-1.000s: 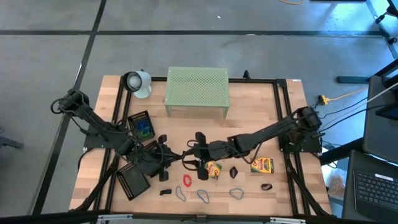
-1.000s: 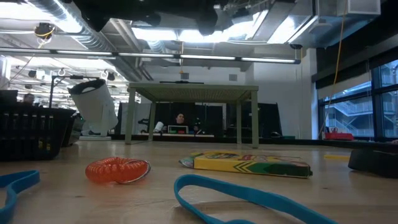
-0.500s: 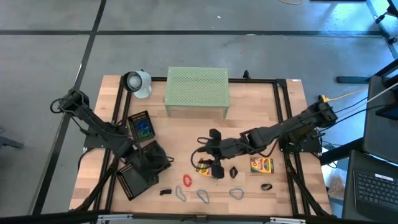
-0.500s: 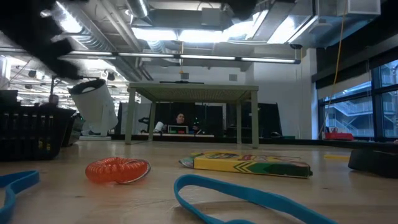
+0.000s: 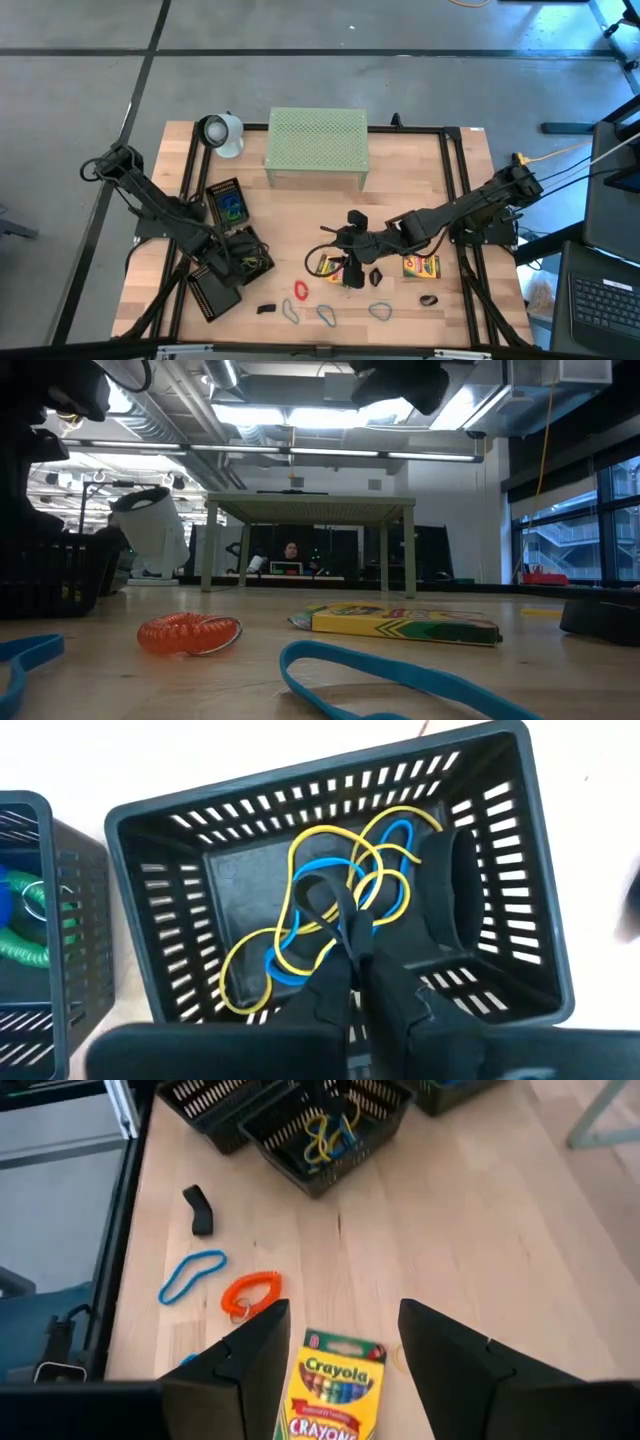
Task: Pick & Place Office Desk Supplies
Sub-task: Put the black rubber band into the middle black bin
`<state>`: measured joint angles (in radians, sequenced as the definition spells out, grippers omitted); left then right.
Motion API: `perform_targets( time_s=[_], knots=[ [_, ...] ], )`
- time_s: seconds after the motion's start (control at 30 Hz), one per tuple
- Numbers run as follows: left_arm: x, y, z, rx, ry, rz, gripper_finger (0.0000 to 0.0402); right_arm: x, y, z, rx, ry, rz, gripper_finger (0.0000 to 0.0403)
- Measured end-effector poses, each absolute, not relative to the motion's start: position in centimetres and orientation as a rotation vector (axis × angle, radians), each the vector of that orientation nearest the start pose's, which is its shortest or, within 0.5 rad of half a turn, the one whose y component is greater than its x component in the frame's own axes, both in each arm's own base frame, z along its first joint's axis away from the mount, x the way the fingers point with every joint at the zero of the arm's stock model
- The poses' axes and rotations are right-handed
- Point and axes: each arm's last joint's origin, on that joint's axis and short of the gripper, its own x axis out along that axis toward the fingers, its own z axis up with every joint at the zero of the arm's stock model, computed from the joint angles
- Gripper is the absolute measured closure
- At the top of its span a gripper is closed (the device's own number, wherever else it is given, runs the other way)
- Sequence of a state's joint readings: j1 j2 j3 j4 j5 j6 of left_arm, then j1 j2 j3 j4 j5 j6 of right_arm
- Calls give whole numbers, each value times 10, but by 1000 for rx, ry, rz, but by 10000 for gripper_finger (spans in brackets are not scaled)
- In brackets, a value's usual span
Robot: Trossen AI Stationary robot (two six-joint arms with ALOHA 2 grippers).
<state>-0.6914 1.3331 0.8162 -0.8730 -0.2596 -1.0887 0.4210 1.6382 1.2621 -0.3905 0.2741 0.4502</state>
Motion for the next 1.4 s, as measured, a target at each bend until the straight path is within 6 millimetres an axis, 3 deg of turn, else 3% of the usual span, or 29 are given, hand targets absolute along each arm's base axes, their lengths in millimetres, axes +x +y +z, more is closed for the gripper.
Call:
perform_targets(
  time_s=[0.37,0.67,0.8,0.97,1.23,1.4],
  knots=[
    [173,-133,197,-302,1218,346,318,319,134,257,211,862,-102,212],
    [173,-132,197,-335,1190,387,287,296,131,243,350,1168,-176,212],
    [174,-133,197,-366,1180,399,286,283,136,240,322,1275,-187,212],
    [176,-134,198,-394,1162,392,287,276,145,228,369,1253,-258,211],
    [176,-135,198,-396,1159,388,288,261,163,193,554,1164,-340,211],
    [176,-135,198,-390,1160,384,284,255,166,187,654,1120,-460,202]
  ],
)
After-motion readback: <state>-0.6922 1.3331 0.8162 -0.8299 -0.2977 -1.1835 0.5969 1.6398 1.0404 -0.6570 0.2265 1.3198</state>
